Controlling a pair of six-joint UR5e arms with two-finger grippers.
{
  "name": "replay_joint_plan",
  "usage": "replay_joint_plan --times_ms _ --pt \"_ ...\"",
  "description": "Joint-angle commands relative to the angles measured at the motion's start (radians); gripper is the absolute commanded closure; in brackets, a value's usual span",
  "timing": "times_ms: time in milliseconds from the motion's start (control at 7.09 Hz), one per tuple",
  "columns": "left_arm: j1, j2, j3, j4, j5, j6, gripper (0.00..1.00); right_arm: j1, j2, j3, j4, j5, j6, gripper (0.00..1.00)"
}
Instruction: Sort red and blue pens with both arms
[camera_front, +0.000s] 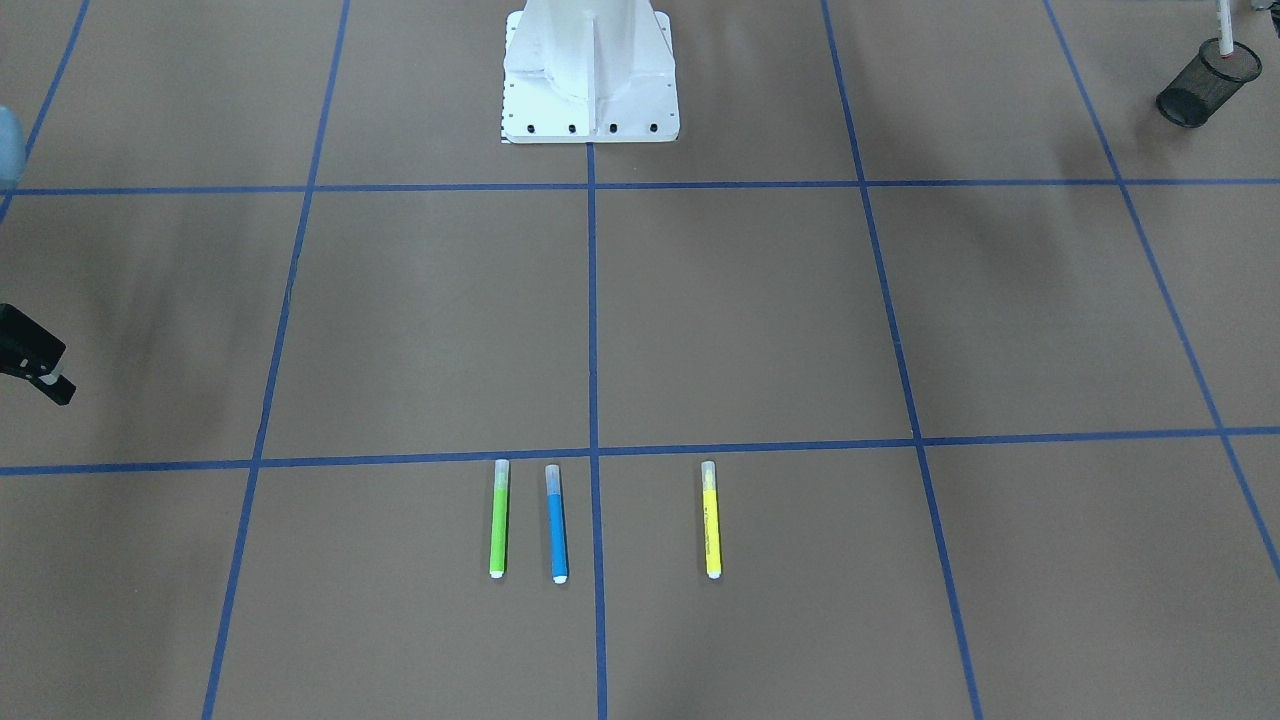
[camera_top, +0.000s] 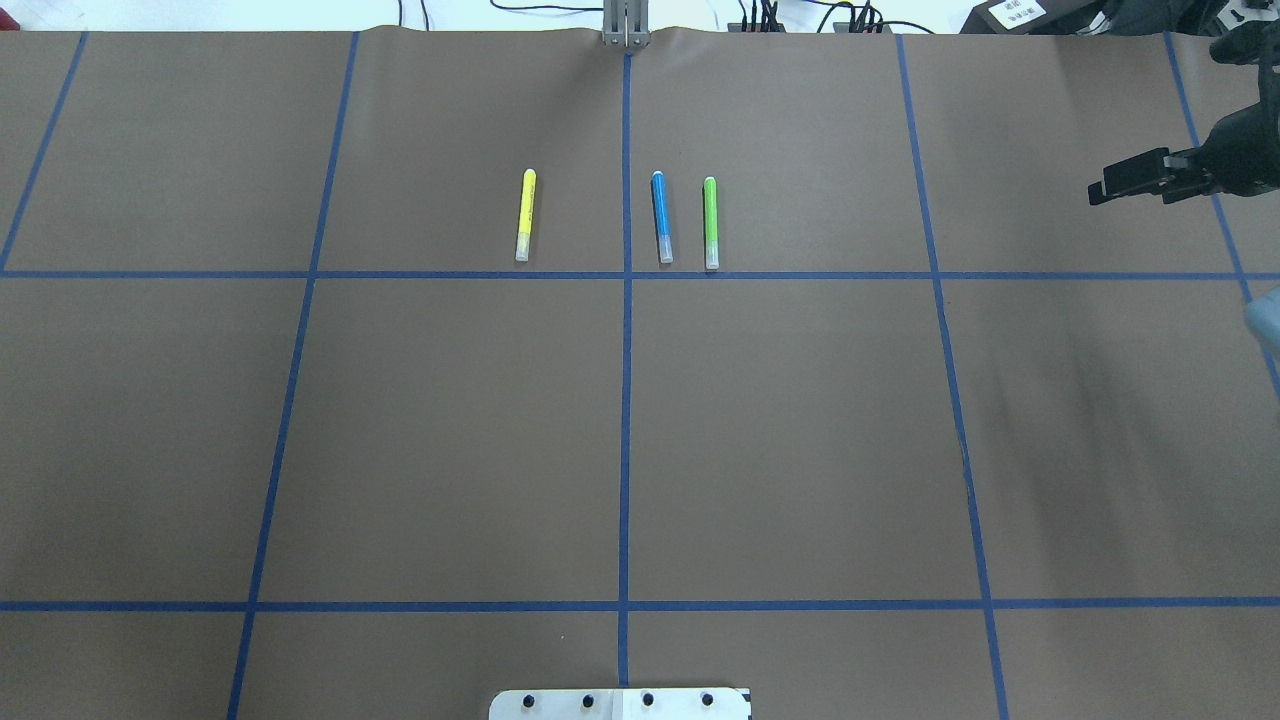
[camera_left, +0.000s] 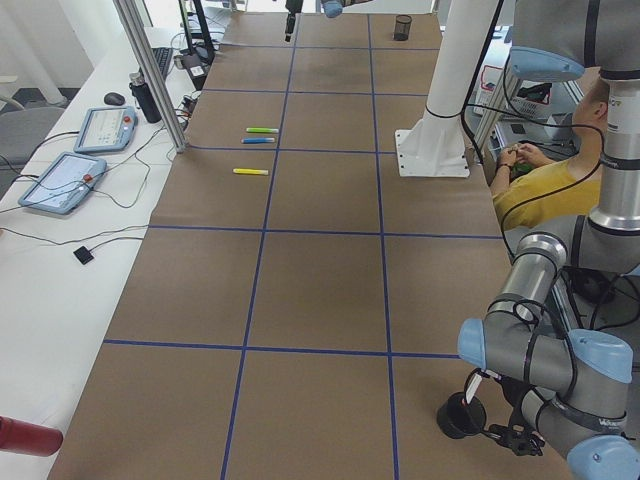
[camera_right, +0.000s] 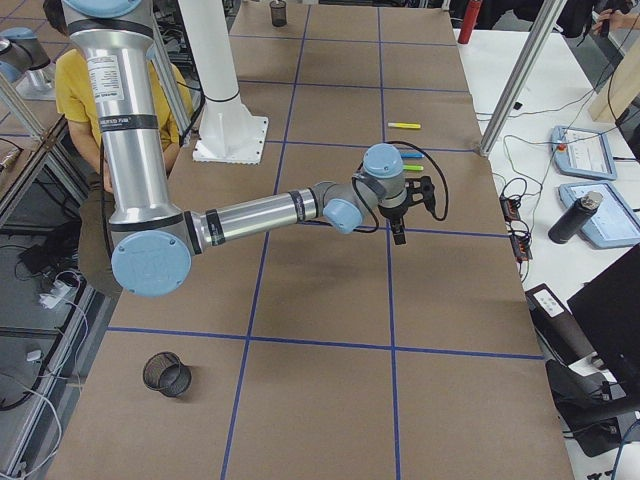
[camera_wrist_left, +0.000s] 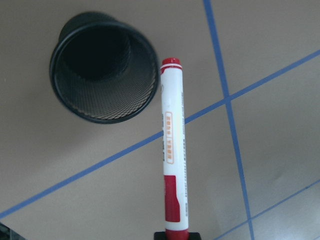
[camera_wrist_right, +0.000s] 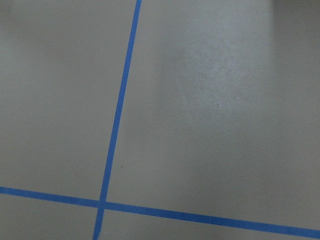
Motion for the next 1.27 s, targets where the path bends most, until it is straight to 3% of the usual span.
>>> replay_joint_plan --times_ms 0,282,423,565,847,1129 --pt "-0.010 -0.030 0.027 -0.002 0.003 -0.031 1.00 -0.003 -0.002 0.000 0.010 -0.002 0.001 0.01" --pt "-0.012 -0.061 0.071 -0.037 0.004 -0.023 1.00 -0.004 0.000 0.000 0.010 -0.003 0.001 0.01" --pt "-0.015 -0.060 0.120 -0.085 0.004 -0.019 0.93 -0.004 0.003 0.000 0.010 -0.003 0.001 0.01" --pt "-0.019 -0.058 0.129 -0.102 0.006 -0.016 0.01 -0.004 0.006 0.000 0.010 -0.005 0.001 0.01" --pt "-0.021 -0.075 0.107 -0.102 0.006 -0.016 0.00 -0.004 0.008 0.000 0.010 -0.003 0.002 0.01" --pt "-0.019 -0.079 0.004 -0.227 0.004 -0.016 0.00 -0.004 0.009 0.000 0.009 -0.003 0.002 0.01"
